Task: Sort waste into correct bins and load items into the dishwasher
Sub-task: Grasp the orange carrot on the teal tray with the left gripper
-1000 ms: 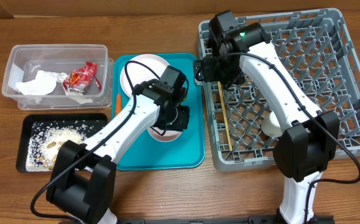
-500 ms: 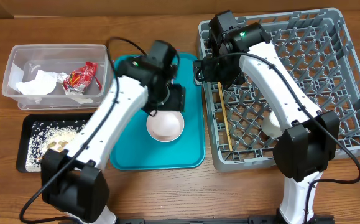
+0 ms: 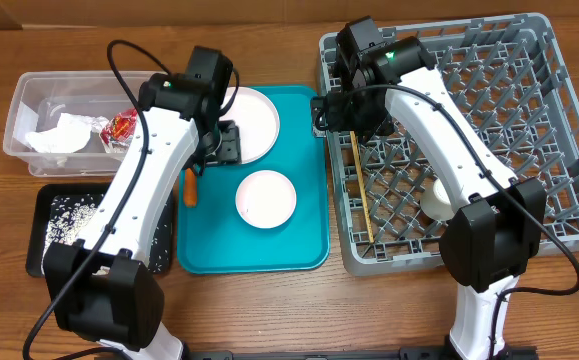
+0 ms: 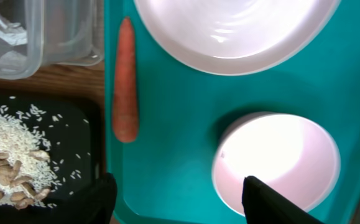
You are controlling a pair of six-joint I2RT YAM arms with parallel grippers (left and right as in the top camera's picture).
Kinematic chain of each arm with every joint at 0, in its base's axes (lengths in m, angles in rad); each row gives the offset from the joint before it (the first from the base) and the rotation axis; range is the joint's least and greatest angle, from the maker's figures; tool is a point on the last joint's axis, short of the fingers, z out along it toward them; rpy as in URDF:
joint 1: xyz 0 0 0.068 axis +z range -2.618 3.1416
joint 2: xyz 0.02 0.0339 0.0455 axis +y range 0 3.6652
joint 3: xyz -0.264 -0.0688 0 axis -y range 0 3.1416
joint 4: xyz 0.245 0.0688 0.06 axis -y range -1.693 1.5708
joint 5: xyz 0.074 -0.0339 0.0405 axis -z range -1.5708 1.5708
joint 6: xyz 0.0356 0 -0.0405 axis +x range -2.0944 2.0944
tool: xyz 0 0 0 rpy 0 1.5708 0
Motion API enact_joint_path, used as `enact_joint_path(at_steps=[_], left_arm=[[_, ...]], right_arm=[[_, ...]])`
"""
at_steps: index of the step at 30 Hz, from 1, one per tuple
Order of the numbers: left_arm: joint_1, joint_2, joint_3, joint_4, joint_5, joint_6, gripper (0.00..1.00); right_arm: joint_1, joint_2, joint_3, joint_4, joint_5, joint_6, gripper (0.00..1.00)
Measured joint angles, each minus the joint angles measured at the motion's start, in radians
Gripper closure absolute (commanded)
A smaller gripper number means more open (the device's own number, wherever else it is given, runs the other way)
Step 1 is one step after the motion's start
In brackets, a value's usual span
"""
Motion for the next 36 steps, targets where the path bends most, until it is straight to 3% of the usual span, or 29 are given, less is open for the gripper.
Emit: enact_joint_path(at_steps=[7,17,36], left_arm=[[0.061,0.000,-0.167,0.148,-0.024,0.000,0.43],[0.109,0.000,-0.372,0.352,-0.033,0.000,0.44],[0.115,0.000,-0.446,0.459,-0.068,0.000,0.50]], right_arm=[[0.000,0.000,0.000,0.000,0.000,0.000,0.00],[0.000,0.000,0.000,-0.001,0.000,0.000,0.00],[0.000,0.000,0.000,0.000,0.000,0.000,0.00]])
